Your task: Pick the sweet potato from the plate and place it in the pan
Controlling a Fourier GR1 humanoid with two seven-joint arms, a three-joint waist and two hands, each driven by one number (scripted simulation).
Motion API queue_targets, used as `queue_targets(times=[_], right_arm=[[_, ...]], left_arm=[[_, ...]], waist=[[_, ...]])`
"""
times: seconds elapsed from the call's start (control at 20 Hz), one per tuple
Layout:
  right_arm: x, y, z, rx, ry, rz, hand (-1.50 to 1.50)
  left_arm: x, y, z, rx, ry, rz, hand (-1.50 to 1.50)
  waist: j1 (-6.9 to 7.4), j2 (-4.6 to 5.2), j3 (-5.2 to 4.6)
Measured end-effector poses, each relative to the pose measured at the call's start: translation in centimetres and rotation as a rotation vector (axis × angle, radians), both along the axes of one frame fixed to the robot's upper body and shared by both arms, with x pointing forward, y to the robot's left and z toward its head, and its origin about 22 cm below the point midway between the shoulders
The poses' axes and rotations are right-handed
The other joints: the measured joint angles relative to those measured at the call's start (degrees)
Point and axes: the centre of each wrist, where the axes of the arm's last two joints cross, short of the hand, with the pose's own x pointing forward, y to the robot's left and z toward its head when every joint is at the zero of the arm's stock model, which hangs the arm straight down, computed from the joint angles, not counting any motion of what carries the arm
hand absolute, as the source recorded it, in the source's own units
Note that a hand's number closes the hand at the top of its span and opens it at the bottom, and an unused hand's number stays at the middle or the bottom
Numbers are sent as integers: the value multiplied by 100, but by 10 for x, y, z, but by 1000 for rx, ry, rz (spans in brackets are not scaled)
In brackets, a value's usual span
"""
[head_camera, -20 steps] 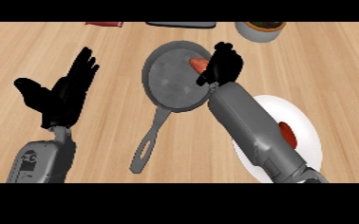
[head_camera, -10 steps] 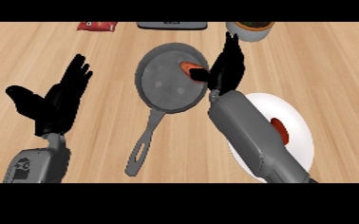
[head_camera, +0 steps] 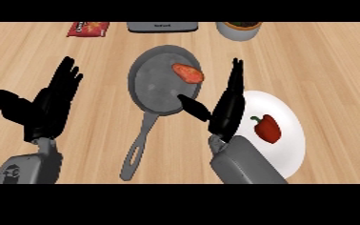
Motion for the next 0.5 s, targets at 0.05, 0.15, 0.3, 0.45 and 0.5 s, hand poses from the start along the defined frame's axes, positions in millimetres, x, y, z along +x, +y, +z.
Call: queue_targets(times=[0.05, 0.15, 0.3, 0.45, 0.5], right_arm=[[-12, 0, 2, 24, -17, 14, -150], [-35, -4, 2, 46, -42, 22, -150], [-73, -8, -3, 61, -62, 29, -150], [-104, -11, -5, 55, -74, 25, -150], [-108, -11, -5, 53, -76, 20, -150]], left_arm=[[1, 2, 0, 0, 0, 5, 0], [-2, 4, 2, 0, -4, 6, 0], [-2, 4, 2, 3, -7, 2, 0], [-6, 5, -4, 2, -7, -3, 0], [-4, 3, 0, 1, -8, -6, 0]], waist=[[-16, 4, 0], [1, 13, -3], [24, 32, -4], [53, 44, -5], [67, 50, -5]])
